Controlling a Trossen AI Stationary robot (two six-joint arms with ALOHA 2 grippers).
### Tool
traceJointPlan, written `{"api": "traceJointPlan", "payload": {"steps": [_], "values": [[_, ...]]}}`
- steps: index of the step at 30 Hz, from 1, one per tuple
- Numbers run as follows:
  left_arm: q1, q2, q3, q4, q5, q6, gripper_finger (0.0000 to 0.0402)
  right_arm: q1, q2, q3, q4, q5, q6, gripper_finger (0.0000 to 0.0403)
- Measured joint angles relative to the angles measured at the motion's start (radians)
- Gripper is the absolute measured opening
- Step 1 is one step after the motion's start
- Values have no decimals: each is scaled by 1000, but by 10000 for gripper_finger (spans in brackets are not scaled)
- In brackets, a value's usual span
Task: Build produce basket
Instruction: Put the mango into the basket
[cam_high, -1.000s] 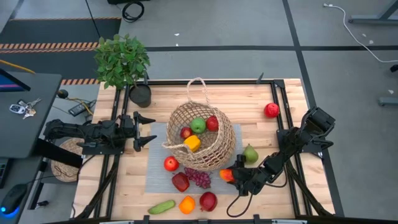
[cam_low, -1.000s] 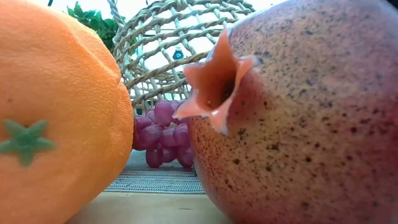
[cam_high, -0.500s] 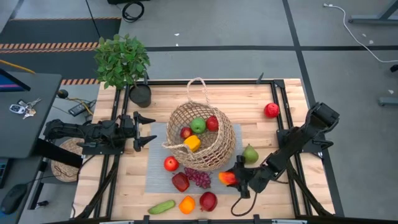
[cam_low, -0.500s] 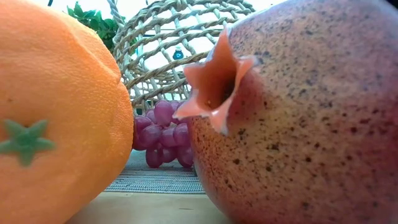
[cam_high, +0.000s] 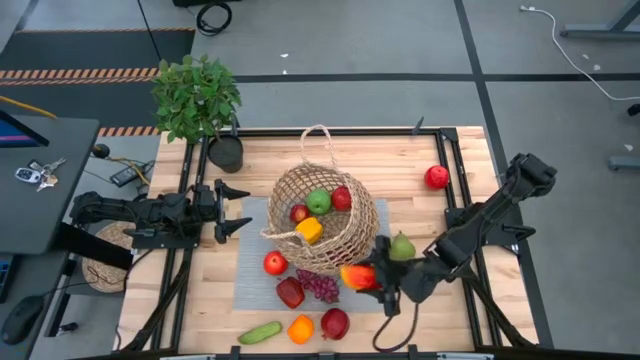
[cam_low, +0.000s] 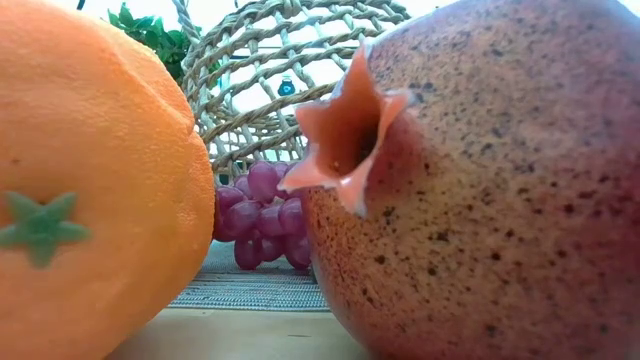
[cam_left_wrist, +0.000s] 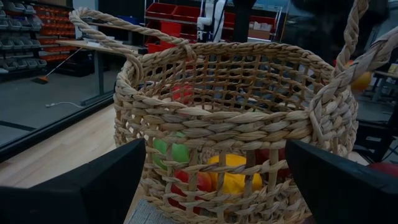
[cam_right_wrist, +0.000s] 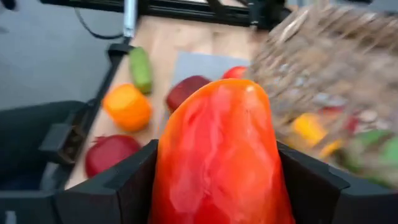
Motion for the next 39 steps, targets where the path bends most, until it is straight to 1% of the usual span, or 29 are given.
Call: {"api": "traceJointPlan", "payload": {"steps": [8, 12, 15, 19, 23, 27, 34, 39], "values": [[0, 0, 0, 3, 0, 0, 392, -70, 3, 336, -351, 8, -127, 284], [0, 0, 0, 0, 0, 0, 392, -81, 2, 472, -494, 97, -264, 284], [0, 0, 0, 2, 0, 0, 392, -80, 2, 536, -533, 185, -410, 284], [0, 0, 0, 0, 0, 0, 392, -81, 2, 576, -534, 230, -689, 284], [0, 0, 0, 0, 0, 0, 392, -80, 2, 578, -542, 279, -999, 284], [0, 0, 0, 0, 0, 0, 392, -80, 2, 578, -548, 347, -1258, 285], [0, 0, 0, 0, 0, 0, 392, -88, 2, 578, -549, 432, -1620, 301], [0, 0, 0, 0, 0, 0, 392, -109, 2, 578, -549, 448, -1779, 308]]}}
